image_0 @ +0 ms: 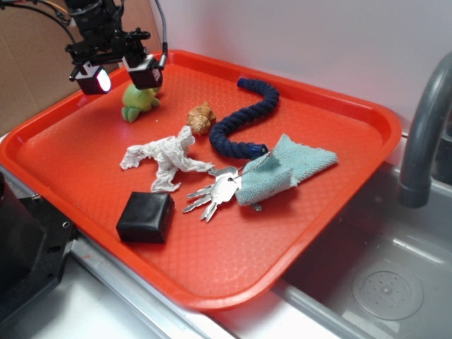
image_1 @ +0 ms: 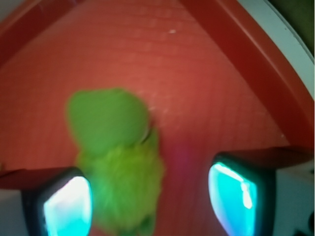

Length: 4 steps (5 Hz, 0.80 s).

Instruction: Grab the green animal.

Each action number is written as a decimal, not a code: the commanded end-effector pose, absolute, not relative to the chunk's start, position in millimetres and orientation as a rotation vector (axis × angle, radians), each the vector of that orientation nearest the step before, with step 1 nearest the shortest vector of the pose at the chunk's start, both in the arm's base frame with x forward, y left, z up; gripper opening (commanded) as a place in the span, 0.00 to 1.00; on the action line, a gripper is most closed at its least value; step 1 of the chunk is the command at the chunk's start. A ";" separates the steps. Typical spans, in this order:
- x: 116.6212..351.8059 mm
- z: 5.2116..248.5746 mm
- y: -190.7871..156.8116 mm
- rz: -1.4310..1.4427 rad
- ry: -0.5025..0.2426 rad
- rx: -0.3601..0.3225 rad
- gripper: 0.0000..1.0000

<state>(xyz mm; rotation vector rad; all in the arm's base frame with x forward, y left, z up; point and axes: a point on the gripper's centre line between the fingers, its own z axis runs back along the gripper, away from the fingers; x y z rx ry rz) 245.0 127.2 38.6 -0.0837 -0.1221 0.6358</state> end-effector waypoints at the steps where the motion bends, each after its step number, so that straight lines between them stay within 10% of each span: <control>1: 258.4 9.9 120.6 0.603 -0.072 -0.027 0.00; 4: 206.1 115.8 81.2 0.453 -0.090 -0.029 0.00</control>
